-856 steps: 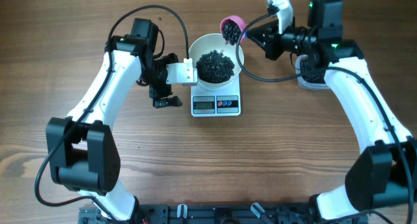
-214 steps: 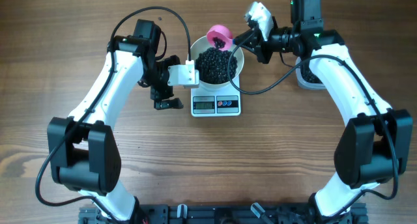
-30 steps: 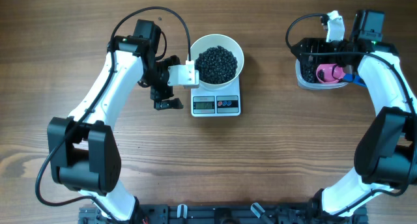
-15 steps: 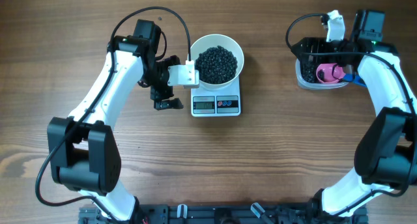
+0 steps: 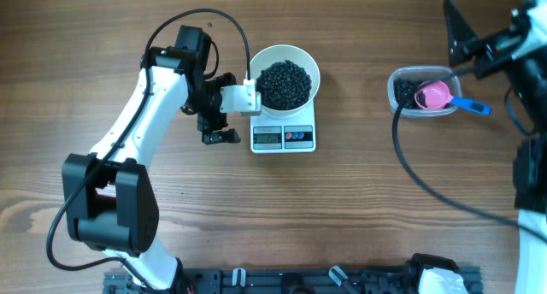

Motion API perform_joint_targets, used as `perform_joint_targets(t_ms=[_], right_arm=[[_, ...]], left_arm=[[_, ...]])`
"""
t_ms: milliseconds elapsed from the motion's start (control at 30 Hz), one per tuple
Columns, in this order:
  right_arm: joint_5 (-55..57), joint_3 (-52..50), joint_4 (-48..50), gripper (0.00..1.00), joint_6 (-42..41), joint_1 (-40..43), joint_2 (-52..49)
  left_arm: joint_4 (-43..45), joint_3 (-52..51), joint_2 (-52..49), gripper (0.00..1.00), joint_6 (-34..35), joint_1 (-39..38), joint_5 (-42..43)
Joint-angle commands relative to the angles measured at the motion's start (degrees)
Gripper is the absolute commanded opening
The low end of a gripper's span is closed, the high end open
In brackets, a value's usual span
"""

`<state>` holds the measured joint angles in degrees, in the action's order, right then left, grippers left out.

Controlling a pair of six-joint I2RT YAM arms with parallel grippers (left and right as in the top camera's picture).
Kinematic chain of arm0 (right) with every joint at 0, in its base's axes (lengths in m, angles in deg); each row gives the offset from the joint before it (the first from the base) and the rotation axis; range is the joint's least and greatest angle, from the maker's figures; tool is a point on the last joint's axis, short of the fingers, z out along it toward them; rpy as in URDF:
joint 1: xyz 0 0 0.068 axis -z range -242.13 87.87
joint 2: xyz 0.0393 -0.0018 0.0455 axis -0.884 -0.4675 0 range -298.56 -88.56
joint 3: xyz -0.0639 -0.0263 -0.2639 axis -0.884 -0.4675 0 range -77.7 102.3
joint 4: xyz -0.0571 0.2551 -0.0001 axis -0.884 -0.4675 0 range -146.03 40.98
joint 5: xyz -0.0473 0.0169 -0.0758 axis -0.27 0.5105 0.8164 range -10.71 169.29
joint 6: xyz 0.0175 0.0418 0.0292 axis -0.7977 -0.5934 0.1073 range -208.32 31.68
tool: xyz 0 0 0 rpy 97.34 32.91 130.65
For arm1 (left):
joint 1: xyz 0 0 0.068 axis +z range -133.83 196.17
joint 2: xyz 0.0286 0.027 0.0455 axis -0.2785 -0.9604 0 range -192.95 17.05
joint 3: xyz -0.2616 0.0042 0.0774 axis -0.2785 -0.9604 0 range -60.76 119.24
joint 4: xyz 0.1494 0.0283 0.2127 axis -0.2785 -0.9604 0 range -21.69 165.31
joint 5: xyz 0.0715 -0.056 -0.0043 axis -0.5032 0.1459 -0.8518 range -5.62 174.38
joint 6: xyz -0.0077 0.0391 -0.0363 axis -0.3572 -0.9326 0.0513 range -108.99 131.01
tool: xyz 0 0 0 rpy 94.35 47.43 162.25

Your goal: Scoop item into bowl and weigh 150g on scale

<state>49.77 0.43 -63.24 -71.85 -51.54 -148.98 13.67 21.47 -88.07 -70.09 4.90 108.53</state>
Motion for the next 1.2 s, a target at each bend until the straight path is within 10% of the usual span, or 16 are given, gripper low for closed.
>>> perform_joint_targets(t_ms=[0,400,867,1167], right_arm=[[-1.6,0.1,-4.1,1.00,1.4,-0.3,6.8],[-1.8,-2.3,-20.7,1.00,1.4,-0.4,23.3],[-1.7,-48.8,22.1,1.00,-6.1,-1.9,52.5],[10.2,-59.1,30.3,1.00,-19.4,-5.6,60.2]], left_arm=[[-0.1,0.2,-0.2,1.00,0.4,-0.2,1.5],[0.0,0.2,-0.2,1.00,0.4,-0.2,1.5],[-0.1,0.2,-0.2,1.00,0.4,-0.2,1.5],[-0.1,0.2,-0.2,1.00,0.4,-0.2,1.5]])
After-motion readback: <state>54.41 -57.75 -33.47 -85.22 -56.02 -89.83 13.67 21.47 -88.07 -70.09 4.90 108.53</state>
